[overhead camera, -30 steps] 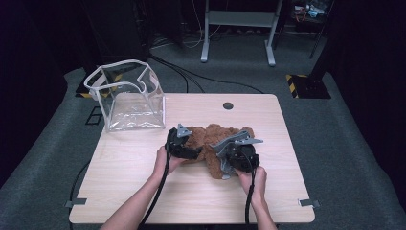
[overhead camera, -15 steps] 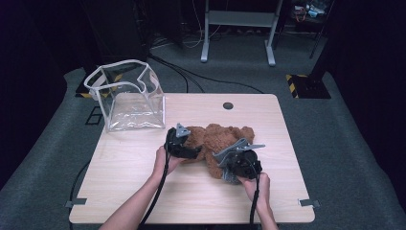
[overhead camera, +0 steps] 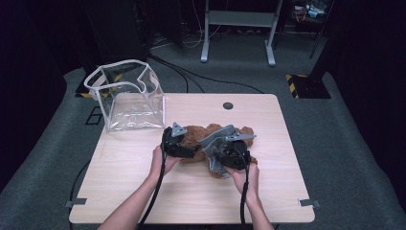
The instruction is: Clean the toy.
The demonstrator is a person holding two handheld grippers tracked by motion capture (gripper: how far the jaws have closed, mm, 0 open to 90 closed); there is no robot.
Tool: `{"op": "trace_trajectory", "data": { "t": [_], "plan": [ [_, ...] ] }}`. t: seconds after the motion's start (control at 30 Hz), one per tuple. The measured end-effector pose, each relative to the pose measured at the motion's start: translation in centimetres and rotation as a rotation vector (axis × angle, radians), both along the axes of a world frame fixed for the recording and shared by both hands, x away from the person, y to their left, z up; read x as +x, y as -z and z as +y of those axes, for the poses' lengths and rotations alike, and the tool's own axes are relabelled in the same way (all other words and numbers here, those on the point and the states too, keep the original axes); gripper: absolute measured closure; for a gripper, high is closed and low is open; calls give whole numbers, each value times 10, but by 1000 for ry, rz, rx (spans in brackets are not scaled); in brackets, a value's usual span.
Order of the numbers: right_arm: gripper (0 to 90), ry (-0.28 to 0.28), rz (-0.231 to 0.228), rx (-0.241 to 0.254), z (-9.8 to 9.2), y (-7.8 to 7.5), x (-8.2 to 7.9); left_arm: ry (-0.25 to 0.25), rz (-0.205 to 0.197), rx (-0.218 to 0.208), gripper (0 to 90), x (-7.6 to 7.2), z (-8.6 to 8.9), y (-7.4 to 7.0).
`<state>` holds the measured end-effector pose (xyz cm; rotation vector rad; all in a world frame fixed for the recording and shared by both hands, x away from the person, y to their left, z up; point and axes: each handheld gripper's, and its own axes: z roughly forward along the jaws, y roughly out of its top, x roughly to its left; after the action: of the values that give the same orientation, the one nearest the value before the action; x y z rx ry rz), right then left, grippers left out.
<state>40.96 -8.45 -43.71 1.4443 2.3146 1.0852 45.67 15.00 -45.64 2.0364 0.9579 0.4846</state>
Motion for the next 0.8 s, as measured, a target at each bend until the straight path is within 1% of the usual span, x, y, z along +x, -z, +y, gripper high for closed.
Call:
{"op": "trace_trajectory", "data": {
  "t": [0.03, 0.1, 0.13, 0.17, 0.2, 0.27, 0.33, 0.37, 0.4, 0.47, 0.5, 0.57, 0.67, 0.7, 0.73, 0.77, 0.8],
  "plan": [
    [700, -3, 11, 1, 1, 5, 0, 7, 10, 6, 126, 1, 0, 1],
    [701, -9, 30, 5, 1, 16, -4, 12, 13, 5, 125, 1, 1, 2],
    [701, -12, 30, 13, 0, 19, -6, 13, 20, 6, 124, 2, 1, 3],
    [701, -9, 41, 23, -2, 23, -10, 7, 24, -5, 123, 2, 1, 4],
    [701, -14, 43, 25, -3, 25, -12, 4, 29, -9, 123, 2, 1, 4],
    [702, -20, 49, 25, -5, 31, -18, 7, 30, -10, 120, 3, 1, 5],
    [701, -18, 69, 27, -5, 38, -24, 7, 29, -14, 119, 3, 1, 5],
    [702, -24, 73, 22, -6, 42, -27, 7, 28, -15, 119, 3, 1, 5],
    [702, -21, 90, 21, -6, 45, -29, 3, 28, -23, 119, 3, 1, 5],
    [702, -23, 111, 8, -9, 55, -32, -4, 6, -29, 121, 1, 2, 3],
    [702, -22, 119, 7, -10, 58, -33, -6, 1, -31, 122, 1, 3, 2],
    [703, -21, 120, 11, -13, 61, -34, -2, -8, -30, 126, 0, 3, 0],
    [699, -17, 129, 20, -17, 57, -35, 1, -5, -27, 129, 1, 4, -1],
    [698, -23, 114, 22, -19, 53, -35, 1, -2, -30, 129, 2, 5, -1],
    [698, -12, 112, 39, -21, 48, -35, -1, 3, -33, 129, 2, 5, -1],
    [698, -11, 85, 56, -24, 43, -35, 0, 6, -35, 129, 3, 5, 0],
    [697, -1, 75, 72, -26, 36, -34, 0, 8, -34, 129, 3, 5, 0]
  ]
}}
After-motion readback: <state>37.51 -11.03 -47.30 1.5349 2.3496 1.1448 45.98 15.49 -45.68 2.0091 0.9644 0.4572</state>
